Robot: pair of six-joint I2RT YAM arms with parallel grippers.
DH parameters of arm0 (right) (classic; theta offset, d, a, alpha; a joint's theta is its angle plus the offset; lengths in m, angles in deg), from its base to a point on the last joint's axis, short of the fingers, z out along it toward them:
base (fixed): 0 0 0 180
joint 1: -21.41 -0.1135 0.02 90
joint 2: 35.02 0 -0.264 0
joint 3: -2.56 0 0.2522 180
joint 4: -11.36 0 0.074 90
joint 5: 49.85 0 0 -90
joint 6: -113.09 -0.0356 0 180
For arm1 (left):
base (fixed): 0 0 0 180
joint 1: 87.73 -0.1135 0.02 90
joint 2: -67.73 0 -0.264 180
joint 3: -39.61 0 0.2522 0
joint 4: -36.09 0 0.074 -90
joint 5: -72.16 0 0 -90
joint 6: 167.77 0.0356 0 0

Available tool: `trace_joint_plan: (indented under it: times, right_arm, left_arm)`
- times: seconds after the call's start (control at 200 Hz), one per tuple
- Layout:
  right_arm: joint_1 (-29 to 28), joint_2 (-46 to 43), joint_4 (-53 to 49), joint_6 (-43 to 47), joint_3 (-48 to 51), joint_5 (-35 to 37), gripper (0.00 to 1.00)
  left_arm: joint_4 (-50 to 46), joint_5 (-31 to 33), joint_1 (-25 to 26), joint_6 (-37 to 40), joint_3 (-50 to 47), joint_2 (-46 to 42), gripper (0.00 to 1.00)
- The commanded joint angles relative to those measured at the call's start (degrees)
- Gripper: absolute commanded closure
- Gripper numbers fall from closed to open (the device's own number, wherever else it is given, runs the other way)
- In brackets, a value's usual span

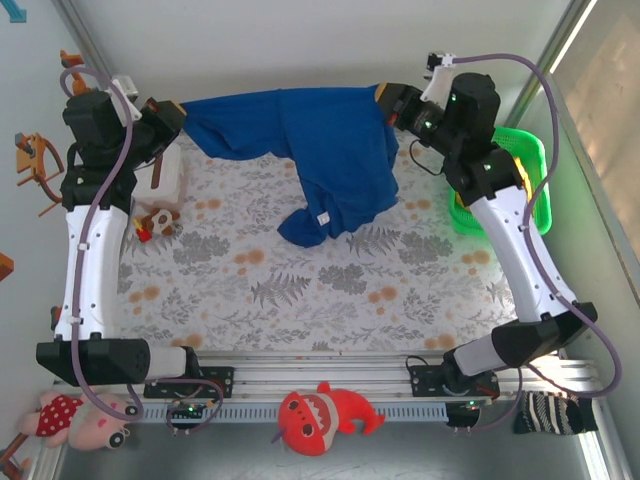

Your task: Fold the inside-out t-shirt

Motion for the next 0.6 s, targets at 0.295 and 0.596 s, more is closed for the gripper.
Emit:
trace_joint_plan:
  times: [0.295,0.596]
  right_arm:
    - [1.45,-1.86,-0.50,2.61,8.69,4.16,1.00]
    - [1.36,4.77,-3.79,7.23,19.13,10.57,0.49]
  left_arm:
    - [7.75,-3.95,-1.03,-9.42,-1.43,-2.10,1.00]
    - [8.60,-3.53,13.42,-7.62,-7.08,0.95,1.00]
